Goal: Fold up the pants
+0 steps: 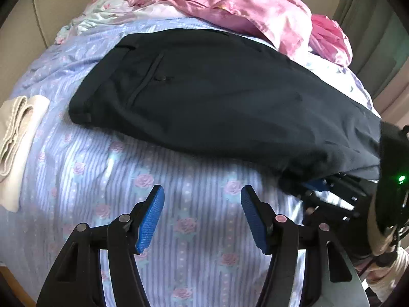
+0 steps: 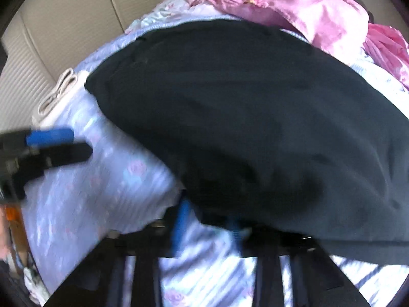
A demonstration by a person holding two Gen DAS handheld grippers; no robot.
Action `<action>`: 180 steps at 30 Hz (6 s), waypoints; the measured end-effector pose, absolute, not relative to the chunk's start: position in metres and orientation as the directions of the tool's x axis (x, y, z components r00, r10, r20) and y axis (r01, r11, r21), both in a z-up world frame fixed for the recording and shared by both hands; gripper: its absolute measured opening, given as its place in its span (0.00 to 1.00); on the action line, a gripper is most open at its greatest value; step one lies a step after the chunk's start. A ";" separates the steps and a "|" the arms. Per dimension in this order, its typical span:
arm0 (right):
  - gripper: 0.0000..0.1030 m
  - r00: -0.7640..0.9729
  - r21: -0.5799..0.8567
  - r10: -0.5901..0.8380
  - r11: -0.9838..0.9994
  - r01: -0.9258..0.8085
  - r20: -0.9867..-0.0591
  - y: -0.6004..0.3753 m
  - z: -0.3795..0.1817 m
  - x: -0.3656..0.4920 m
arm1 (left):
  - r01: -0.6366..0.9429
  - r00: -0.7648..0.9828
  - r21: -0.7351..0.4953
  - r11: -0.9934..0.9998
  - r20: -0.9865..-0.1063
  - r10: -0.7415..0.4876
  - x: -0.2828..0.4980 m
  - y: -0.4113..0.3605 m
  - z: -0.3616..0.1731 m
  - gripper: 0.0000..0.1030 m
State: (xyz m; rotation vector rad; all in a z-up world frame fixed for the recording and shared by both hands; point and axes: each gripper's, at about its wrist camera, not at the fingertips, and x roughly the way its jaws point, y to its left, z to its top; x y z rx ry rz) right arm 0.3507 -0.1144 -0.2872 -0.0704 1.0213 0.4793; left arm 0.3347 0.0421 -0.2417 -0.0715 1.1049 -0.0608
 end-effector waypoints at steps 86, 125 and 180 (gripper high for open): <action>0.47 0.438 0.137 -0.052 0.911 0.389 -0.898 -0.725 -0.239 0.332 | 0.534 0.192 0.082 0.842 -0.981 -0.026 0.383 -0.453 -0.261 0.71; 0.35 0.371 0.135 -0.002 0.929 0.345 -0.929 -0.738 -0.257 0.348 | 0.529 0.178 0.114 0.841 -0.984 0.021 0.357 -0.451 -0.263 0.05; 0.38 0.363 0.396 0.290 0.879 0.266 -0.886 -0.765 -0.299 0.376 | 0.203 0.244 -0.018 0.979 -0.967 -0.068 0.388 -0.471 -0.230 0.52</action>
